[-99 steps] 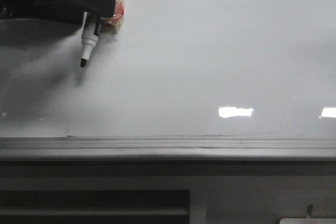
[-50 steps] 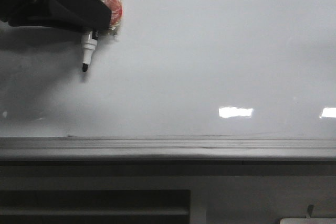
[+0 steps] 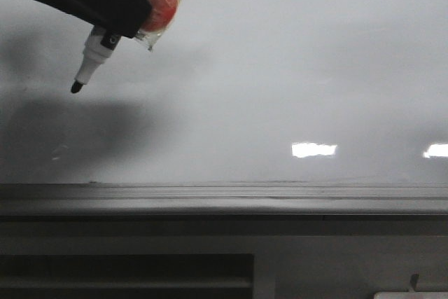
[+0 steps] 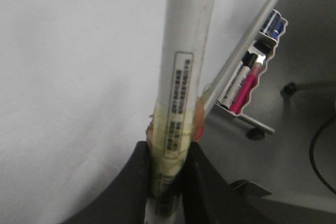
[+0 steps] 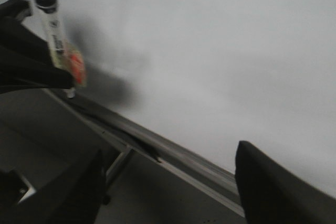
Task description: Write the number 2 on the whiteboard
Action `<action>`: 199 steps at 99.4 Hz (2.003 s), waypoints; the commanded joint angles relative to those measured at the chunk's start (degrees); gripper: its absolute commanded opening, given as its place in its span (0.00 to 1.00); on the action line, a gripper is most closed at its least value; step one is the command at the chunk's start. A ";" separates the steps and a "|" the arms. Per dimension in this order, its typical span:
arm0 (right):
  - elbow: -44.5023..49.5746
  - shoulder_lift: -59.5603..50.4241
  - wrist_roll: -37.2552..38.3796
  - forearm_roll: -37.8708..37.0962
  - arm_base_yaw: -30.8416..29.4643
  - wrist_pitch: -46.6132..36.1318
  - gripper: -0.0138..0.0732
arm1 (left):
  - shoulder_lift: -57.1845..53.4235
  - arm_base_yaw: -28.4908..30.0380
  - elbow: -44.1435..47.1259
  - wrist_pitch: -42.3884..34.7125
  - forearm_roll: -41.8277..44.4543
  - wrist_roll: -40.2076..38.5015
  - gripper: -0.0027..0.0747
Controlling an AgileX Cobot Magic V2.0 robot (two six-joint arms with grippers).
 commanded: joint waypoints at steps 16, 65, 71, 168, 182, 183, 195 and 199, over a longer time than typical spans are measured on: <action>-13.24 12.70 -8.40 6.96 0.19 13.76 0.70 | -0.01 -0.03 -5.31 7.75 -7.45 12.67 0.01; -28.24 28.99 -9.38 6.29 6.61 23.61 0.70 | 6.51 -4.42 -9.88 9.47 -8.39 15.36 0.01; -28.59 29.84 -9.38 6.06 7.62 23.61 0.70 | 7.18 -4.42 -10.75 9.57 -8.26 15.36 0.01; -29.01 35.88 -10.42 5.46 10.00 25.75 0.36 | 11.84 -4.42 -15.80 11.28 -7.73 15.36 0.01; -29.01 35.88 -10.85 5.46 10.00 25.47 0.12 | 11.84 -4.42 -15.80 10.68 -7.73 15.36 0.01; -29.01 35.88 -10.85 5.46 10.00 25.47 0.09 | 11.84 -4.42 -15.80 10.68 -7.73 15.36 0.01; -29.01 35.88 -10.85 5.57 10.00 27.02 0.08 | 11.84 -4.42 -15.88 10.88 -7.73 15.36 0.03; -29.01 35.88 -10.85 5.57 10.00 27.48 0.08 | 11.71 -4.42 -15.88 11.04 -7.60 15.36 0.08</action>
